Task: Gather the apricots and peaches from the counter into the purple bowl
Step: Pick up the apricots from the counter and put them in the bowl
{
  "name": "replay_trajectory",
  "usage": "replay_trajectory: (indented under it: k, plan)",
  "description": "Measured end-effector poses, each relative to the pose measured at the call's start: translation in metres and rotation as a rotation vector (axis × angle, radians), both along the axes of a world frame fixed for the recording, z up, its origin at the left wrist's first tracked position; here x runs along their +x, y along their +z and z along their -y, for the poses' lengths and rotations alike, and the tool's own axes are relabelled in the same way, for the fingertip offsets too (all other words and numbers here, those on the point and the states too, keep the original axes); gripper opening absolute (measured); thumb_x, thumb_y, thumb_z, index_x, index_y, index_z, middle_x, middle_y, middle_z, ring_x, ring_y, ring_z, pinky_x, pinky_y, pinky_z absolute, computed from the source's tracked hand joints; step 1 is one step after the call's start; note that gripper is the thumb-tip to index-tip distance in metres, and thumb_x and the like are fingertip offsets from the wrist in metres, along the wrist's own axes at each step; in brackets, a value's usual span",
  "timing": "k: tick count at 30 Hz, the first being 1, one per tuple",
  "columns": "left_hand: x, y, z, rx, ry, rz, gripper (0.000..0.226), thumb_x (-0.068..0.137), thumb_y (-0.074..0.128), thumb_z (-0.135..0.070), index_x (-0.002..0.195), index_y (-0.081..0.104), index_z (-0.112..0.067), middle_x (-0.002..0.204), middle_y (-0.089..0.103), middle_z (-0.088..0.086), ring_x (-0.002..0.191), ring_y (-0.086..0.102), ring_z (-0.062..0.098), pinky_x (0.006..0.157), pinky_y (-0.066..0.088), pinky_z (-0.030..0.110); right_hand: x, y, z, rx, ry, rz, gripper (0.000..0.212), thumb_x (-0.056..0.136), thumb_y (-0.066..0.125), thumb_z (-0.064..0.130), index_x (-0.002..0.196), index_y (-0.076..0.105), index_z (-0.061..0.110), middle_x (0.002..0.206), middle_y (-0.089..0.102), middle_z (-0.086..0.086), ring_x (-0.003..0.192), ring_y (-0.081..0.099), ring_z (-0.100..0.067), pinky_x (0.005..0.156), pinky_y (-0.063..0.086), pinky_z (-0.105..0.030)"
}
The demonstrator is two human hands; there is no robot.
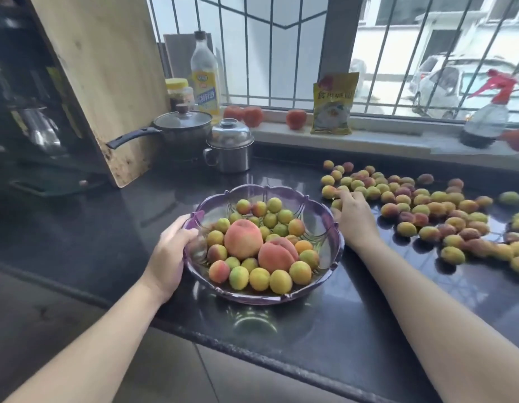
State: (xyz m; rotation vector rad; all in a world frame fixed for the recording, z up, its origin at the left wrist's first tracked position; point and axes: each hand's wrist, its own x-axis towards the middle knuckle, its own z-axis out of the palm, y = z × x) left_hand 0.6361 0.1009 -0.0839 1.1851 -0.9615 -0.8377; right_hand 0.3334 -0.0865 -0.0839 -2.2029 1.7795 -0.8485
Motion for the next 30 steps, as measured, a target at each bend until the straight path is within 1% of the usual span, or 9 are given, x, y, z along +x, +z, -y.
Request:
replay_trajectory:
  k: [8,13,16,18,19,21,24,26,30]
  plan:
    - [0.005,-0.004,0.005,-0.015,0.073,0.076,0.036,0.097,0.049,-0.030,0.104,0.082,-0.018,0.111,0.079,0.015,0.106,0.073,0.031,0.097,0.056,0.047,-0.013,0.005,-0.015,0.022,0.042,0.273,0.029,0.100,0.058,0.013,0.127,0.066,0.020,0.121,0.069,-0.008,0.109,0.063,-0.027,0.096,0.048,-0.034]
    - [0.007,-0.005,0.005,-0.013,0.094,0.095,0.037,0.097,0.049,-0.032,0.107,0.082,-0.019,0.111,0.080,0.014,0.111,0.073,0.038,0.103,0.055,0.057,-0.019,0.029,-0.025,0.371,0.052,1.104,0.027,0.101,0.055,0.003,0.125,0.061,0.015,0.118,0.068,-0.013,0.103,0.070,-0.026,0.095,0.058,-0.039]
    - [0.008,-0.005,0.006,-0.003,0.096,0.123,0.037,0.096,0.048,-0.035,0.105,0.083,-0.025,0.109,0.080,0.012,0.113,0.071,0.041,0.104,0.054,0.061,-0.024,0.048,-0.035,0.387,0.209,1.303,0.048,0.082,0.080,0.012,0.126,0.060,0.013,0.109,0.071,-0.007,0.102,0.068,-0.023,0.097,0.054,-0.036]
    - [0.010,-0.006,0.007,-0.011,0.096,0.140,0.038,0.095,0.048,-0.039,0.105,0.082,-0.025,0.109,0.080,0.011,0.113,0.071,0.041,0.104,0.053,0.063,-0.026,0.066,-0.047,0.350,0.333,1.132,0.062,0.066,0.088,0.028,0.123,0.064,0.018,0.100,0.074,0.000,0.095,0.069,-0.018,0.089,0.054,-0.036]
    - [0.011,-0.006,0.007,-0.010,0.100,0.148,0.040,0.094,0.048,-0.043,0.105,0.082,-0.024,0.109,0.080,0.010,0.113,0.071,0.040,0.105,0.052,0.064,-0.024,0.076,-0.053,0.331,0.380,0.952,0.057,0.070,0.088,0.030,0.123,0.065,0.022,0.102,0.075,0.002,0.095,0.070,-0.019,0.088,0.055,-0.038]
    - [0.013,-0.007,0.008,0.003,0.098,0.164,0.044,0.092,0.049,-0.048,0.107,0.081,-0.023,0.110,0.080,0.009,0.114,0.071,0.039,0.105,0.052,0.063,-0.015,0.099,-0.066,0.297,0.447,0.551,0.041,0.085,0.081,0.027,0.122,0.064,0.027,0.103,0.075,0.004,0.095,0.071,-0.016,0.084,0.057,-0.036]
    - [0.014,-0.009,0.009,0.008,0.092,0.177,0.046,0.092,0.048,-0.050,0.108,0.081,-0.022,0.110,0.080,0.009,0.113,0.071,0.039,0.105,0.052,0.063,0.005,0.120,-0.078,0.171,0.523,-0.113,0.029,0.088,0.077,0.034,0.114,0.065,0.029,0.096,0.069,0.013,0.090,0.065,-0.005,0.077,0.052,-0.022]
    - [0.013,-0.009,0.008,0.013,0.101,0.186,0.050,0.089,0.047,-0.054,0.104,0.080,-0.020,0.105,0.080,0.009,0.110,0.071,0.040,0.103,0.053,0.063,0.017,0.124,-0.082,0.036,0.535,-0.572,0.023,0.089,0.072,0.041,0.109,0.066,0.031,0.096,0.065,0.012,0.092,0.057,-0.011,0.080,0.051,-0.030]
    - [0.012,-0.009,0.008,0.027,0.112,0.189,0.052,0.086,0.047,-0.058,0.101,0.080,-0.020,0.101,0.080,0.007,0.107,0.071,0.039,0.102,0.053,0.062,0.023,0.114,-0.076,-0.099,0.555,-0.966,0.013,0.091,0.062,0.035,0.101,0.068,0.031,0.089,0.062,0.009,0.089,0.047,-0.017,0.073,0.045,-0.033]
